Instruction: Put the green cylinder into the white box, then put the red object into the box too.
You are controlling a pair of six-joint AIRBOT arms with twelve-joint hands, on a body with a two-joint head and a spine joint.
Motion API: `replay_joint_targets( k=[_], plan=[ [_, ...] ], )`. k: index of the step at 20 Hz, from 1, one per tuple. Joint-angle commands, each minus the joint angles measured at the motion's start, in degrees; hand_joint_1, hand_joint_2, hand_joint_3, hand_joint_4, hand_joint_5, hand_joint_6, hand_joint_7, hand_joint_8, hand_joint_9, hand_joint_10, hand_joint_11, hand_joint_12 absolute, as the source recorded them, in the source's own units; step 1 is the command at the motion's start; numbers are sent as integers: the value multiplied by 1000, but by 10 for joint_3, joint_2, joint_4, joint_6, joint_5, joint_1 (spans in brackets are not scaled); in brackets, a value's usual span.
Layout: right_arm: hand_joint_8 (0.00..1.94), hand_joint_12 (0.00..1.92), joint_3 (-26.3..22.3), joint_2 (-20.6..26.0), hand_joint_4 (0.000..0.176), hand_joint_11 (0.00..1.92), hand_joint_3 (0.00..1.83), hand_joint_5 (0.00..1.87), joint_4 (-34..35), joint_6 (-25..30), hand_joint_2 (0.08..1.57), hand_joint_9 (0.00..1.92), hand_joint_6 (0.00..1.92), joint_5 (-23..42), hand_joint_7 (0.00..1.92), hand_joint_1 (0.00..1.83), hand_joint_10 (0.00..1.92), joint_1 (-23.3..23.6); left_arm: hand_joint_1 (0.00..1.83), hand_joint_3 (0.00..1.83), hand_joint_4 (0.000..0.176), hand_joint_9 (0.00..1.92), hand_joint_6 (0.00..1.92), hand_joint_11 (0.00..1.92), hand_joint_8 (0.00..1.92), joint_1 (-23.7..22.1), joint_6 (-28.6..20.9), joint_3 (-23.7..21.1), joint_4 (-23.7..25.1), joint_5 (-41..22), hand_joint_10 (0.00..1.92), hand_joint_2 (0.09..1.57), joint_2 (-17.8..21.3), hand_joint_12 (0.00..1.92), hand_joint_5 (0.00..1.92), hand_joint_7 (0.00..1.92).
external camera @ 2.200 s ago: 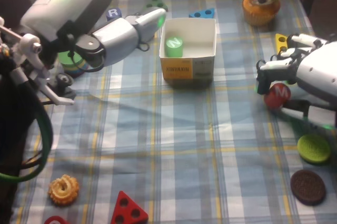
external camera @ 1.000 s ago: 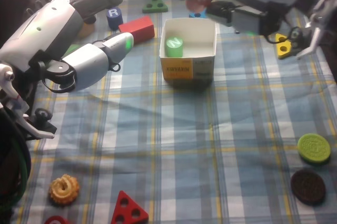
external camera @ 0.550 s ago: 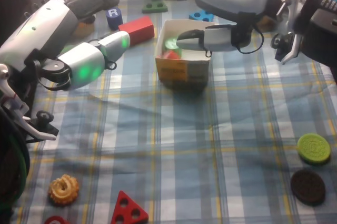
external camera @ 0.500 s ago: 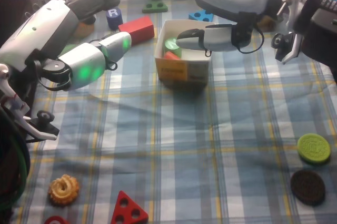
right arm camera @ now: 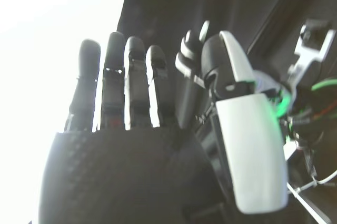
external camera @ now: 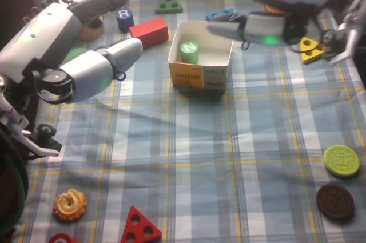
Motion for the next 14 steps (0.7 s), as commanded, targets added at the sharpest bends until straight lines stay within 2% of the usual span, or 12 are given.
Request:
replay_joint_targets(
  k=[1, 2, 4, 6, 7, 8, 9, 10, 11, 12, 13, 14],
  plan=[
    [3, 1246, -8, 9, 42, 0, 5, 14, 10, 0, 1331, 39, 0, 93, 105, 424, 498, -1, 573, 3, 15, 0, 0, 0, 0, -1, -4, -4, 23, -75, 704, 1366, 5, 1335, 274, 336],
    [0, 669, -23, 27, 55, 0, 3, 2, 18, 0, 1316, 45, 0, 120, 20, 397, 144, -16, 616, 0, 12, 0, 0, 0, 0, 1, -5, -6, 23, -79, 683, 1353, 7, 1292, 228, 302],
    [0, 186, -50, 62, 55, 0, 0, 0, 35, 0, 1293, 23, 0, 173, 0, 428, 26, -49, 589, 3, 26, 0, 0, 0, 0, 7, -39, -5, 31, -89, 605, 1357, 11, 1202, 167, 230],
    [0, 6, -78, 98, 85, 0, 0, 0, 54, 0, 1277, 0, 0, 232, 0, 435, 0, -90, 521, 2, 24, 0, 0, 0, 0, 18, -99, 2, 43, -106, 402, 1372, 17, 1034, 42, 100],
    [0, 0, -87, 109, 84, 0, 0, 0, 61, 0, 1289, 0, 0, 252, 0, 421, 0, -104, 498, 1, 53, 0, 0, 0, 0, 21, -114, 3, 46, -111, 246, 1369, 19, 763, 8, 36],
    [0, 0, -104, 129, 112, 0, 2, 0, 75, 0, 1296, 0, 0, 288, 0, 435, 0, -134, 390, 1, 68, 0, 0, 0, 0, 26, -138, 4, 53, -122, 132, 1373, 22, 642, 1, 6],
    [0, 0, -113, 141, 127, 0, 0, 0, 85, 0, 1291, 0, 0, 318, 0, 429, 0, -156, 277, 0, 96, 0, 0, 0, 0, 30, -157, 5, 59, -132, 26, 1364, 25, 128, 0, 0],
    [0, 0, -124, 153, 84, 0, 4, 0, 99, 0, 1300, 0, 0, 352, 0, 431, 0, -183, 231, 2, 122, 0, 0, 0, 0, 37, -178, 5, 64, -146, 4, 1367, 28, 25, 0, 0],
    [0, 0, -129, 160, 81, 0, 3, 0, 107, 0, 1301, 0, 0, 370, 0, 451, 0, -196, 238, 6, 104, 0, 0, 0, 0, 41, -188, 5, 66, -155, 0, 1382, 30, 4, 0, 0],
    [0, 0, -138, 169, 75, 0, 0, 0, 122, 0, 1295, 0, 0, 403, 0, 452, 0, -219, 230, 0, 78, 0, 0, 0, 0, 49, -208, 6, 69, -169, 0, 1419, 32, 225, 0, 0],
    [0, 0, -143, 175, 38, 0, 0, 0, 131, 0, 1289, 0, 0, 421, 0, 436, 0, -233, 229, 0, 110, 0, 0, 0, 0, 54, -220, 8, 71, -179, 0, 1399, 34, 263, 0, 0],
    [0, 0, -151, 187, 35, 0, 0, 0, 147, 0, 1272, 0, 0, 452, 0, 462, 0, -256, 394, 0, 110, 6, 0, 0, 0, 60, -247, 12, 75, -193, 2, 1327, 36, 470, 0, 0]
  ],
)
